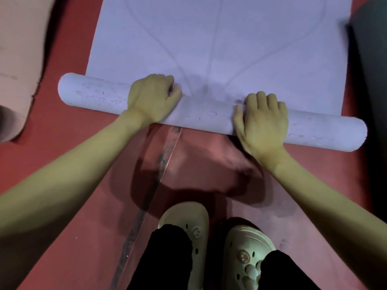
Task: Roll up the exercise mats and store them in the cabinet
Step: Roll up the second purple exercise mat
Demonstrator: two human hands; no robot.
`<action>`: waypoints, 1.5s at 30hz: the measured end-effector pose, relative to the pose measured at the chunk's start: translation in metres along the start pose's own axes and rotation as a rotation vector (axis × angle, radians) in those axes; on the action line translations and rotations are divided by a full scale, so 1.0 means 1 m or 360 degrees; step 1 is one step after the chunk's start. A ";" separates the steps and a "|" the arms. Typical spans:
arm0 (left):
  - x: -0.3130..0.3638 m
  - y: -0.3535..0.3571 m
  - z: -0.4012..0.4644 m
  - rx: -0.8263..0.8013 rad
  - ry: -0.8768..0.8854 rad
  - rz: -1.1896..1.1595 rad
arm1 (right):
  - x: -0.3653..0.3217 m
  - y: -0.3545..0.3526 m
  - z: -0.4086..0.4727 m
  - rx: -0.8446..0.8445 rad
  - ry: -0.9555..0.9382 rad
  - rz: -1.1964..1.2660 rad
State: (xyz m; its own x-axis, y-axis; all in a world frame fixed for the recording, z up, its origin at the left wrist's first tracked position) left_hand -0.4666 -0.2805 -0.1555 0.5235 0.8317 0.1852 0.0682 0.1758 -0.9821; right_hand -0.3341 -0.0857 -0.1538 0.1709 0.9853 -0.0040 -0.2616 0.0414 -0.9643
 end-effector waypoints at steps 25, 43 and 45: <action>0.004 -0.014 0.002 0.0179 0.0122 0.0355 | 0.011 0.006 0.045 -0.0393 -0.0219 0.0196; 0.008 -0.013 -0.102 -0.0154 0.0020 0.0157 | -0.015 -0.026 -0.050 -0.0696 -0.0302 0.0482; 0.007 -0.009 -0.104 -0.0176 -0.0012 0.0135 | -0.015 -0.023 -0.052 -0.0718 -0.0290 0.0495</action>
State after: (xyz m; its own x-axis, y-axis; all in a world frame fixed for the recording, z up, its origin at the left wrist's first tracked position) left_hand -0.3749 -0.3309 -0.1490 0.5252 0.8449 0.1015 0.1173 0.0463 -0.9920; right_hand -0.2810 -0.1104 -0.1458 -0.0262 0.9541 -0.2982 0.1642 -0.2902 -0.9428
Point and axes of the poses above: each hand's wrist, its own z-axis towards the middle knuckle, its own y-axis out of the palm, x = y × z, the point moved 6 cm from there along z, towards the middle knuckle, and after that the axes turned 1 degree about -y, right-handed, at the moved point
